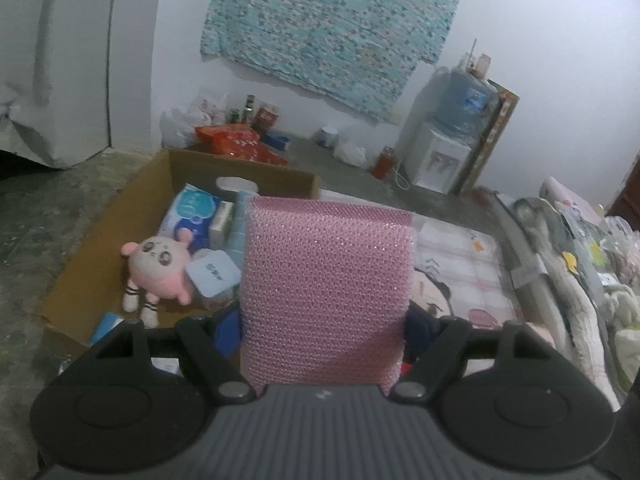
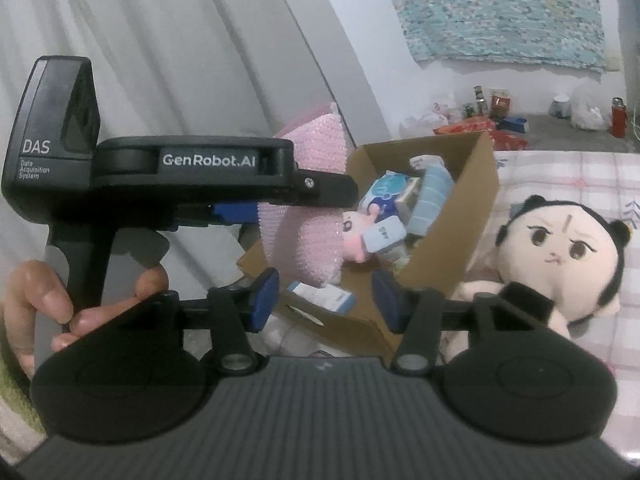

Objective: Organize soft objects
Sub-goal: 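Carry the pink sponge into the cardboard box and open the left gripper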

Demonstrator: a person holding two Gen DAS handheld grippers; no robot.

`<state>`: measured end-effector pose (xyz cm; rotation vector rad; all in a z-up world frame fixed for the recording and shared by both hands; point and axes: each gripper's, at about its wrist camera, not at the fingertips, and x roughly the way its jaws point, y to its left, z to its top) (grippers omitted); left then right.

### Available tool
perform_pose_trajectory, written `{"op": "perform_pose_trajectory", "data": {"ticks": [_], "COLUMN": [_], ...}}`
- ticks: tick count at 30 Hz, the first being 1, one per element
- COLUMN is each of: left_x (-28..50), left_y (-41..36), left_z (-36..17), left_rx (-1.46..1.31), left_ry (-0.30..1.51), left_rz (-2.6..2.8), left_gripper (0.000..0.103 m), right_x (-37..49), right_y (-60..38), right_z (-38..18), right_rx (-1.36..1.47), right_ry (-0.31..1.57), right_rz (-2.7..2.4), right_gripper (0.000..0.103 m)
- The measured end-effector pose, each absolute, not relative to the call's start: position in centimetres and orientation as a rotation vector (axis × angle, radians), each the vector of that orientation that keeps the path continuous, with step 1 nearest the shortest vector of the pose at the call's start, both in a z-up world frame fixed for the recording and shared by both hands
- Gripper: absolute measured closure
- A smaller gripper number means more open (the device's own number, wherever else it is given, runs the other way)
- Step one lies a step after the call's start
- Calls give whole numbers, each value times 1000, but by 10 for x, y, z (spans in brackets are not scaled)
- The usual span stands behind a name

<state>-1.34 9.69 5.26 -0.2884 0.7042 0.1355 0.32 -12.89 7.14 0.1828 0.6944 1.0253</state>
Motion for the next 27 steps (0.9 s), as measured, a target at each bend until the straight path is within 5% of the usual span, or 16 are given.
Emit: {"op": "perform_pose_trajectory", "data": {"ticks": [27], "left_x": [3], "left_y": [230], "left_z": [37], "left_rx": [-414], "left_ry": [709], "left_rz": [166], "left_gripper": [23], "right_x": [32], "right_y": [-71], "right_z": [89], "right_rx": [87], "right_ry": [680], "right_rz": [956], "right_gripper": [50]}}
